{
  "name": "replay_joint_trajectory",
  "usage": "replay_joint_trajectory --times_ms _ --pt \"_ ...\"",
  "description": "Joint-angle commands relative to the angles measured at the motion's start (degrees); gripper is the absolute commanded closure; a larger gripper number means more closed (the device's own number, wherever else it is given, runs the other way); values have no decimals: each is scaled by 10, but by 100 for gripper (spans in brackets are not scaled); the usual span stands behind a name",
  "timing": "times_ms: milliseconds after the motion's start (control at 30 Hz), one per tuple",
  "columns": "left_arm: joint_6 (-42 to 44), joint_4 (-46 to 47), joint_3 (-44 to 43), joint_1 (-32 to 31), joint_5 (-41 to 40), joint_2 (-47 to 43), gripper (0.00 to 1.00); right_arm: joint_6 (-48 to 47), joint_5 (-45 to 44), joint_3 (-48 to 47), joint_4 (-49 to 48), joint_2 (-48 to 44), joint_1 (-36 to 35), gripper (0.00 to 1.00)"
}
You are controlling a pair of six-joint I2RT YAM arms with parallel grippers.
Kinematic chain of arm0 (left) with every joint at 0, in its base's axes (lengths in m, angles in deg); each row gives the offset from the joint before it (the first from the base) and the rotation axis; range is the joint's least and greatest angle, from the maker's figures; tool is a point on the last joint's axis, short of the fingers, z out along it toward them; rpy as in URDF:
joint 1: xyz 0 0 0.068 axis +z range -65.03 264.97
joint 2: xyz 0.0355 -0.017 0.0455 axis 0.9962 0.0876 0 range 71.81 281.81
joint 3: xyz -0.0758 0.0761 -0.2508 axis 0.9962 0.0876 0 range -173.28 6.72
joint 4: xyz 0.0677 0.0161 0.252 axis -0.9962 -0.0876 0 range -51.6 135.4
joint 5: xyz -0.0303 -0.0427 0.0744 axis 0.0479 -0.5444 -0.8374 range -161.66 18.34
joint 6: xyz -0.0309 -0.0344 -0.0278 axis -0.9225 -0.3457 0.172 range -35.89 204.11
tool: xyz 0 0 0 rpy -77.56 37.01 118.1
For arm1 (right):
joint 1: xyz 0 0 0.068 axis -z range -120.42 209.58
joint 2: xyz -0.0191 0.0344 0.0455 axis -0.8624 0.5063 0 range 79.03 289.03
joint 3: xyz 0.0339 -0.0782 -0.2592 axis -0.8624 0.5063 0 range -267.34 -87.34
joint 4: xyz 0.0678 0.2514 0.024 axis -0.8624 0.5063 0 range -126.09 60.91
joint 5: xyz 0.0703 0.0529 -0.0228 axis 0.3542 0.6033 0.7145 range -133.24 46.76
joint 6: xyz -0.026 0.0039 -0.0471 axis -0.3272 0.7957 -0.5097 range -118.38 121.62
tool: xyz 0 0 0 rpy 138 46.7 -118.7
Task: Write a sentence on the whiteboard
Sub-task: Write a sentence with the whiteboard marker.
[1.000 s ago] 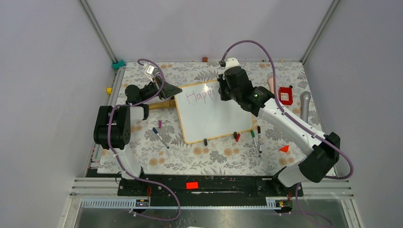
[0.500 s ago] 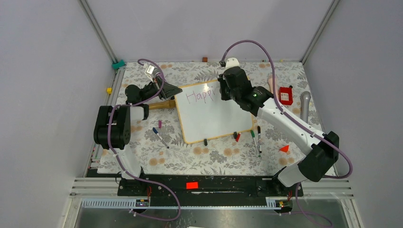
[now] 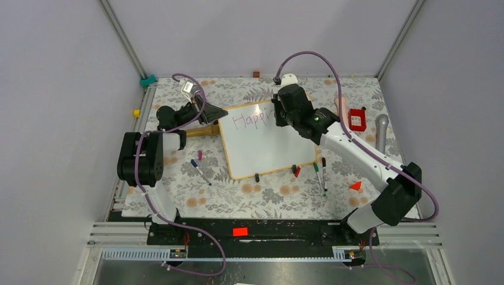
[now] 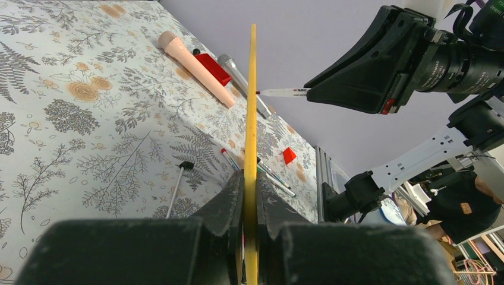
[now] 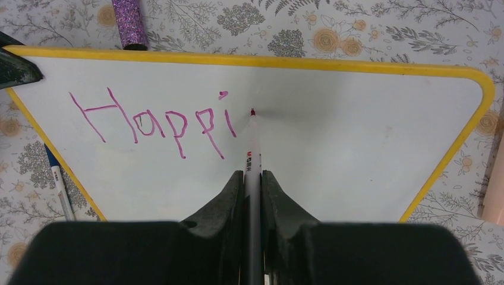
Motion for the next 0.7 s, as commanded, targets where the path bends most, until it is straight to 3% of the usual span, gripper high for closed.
replay_joint_trajectory --times_ms 0,367,667 --pt "20 36 -13 -12 41 4 100 3 -3 11 6 -5 3 100" --pt "20 36 -15 -12 41 5 100 15 11 43 9 -23 3 100" --pt "20 36 -15 -12 41 3 100 1 1 4 10 -3 3 100"
